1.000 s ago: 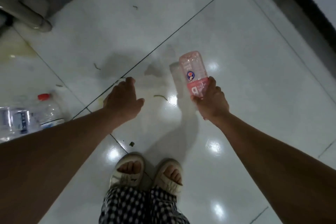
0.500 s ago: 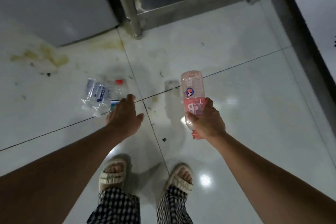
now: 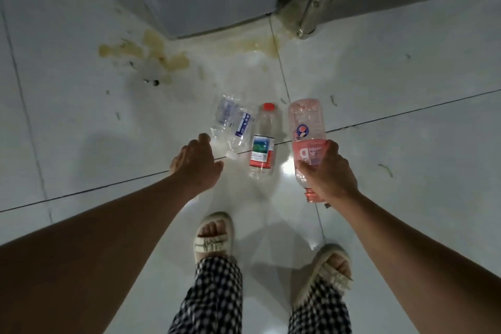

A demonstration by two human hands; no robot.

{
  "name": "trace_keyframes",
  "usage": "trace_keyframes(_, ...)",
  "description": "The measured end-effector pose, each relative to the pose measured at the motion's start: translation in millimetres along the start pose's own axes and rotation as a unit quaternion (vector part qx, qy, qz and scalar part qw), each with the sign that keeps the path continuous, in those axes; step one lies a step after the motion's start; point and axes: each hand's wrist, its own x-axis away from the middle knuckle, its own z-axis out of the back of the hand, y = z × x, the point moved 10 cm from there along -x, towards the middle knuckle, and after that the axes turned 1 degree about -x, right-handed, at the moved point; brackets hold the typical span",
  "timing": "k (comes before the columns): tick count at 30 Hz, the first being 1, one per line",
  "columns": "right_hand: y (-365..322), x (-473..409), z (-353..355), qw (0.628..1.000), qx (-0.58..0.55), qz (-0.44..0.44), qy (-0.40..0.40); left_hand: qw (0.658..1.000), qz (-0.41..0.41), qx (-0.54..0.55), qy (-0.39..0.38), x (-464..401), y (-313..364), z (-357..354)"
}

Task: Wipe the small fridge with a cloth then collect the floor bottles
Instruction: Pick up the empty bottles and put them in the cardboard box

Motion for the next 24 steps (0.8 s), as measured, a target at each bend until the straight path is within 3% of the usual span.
trace_keyframes(8, -31, -44, -58, 1.000, 0.009, 0.008, 0.018, 1.000, 0.023, 0.017, -0.012, -78, -51, -36)
trace_keyframes(16, -30, -102, -92, 0.997, -0.033, 0.025, 0.060, 0.998, 0.012, 0.048, 0.042, -163, -32, -68)
trace_keyframes(24, -18, -121, -101, 0.995, -0.059, 0.027, 0.073, 0.992, 0.024, 0.107, 0.068, -194, -27, -92)
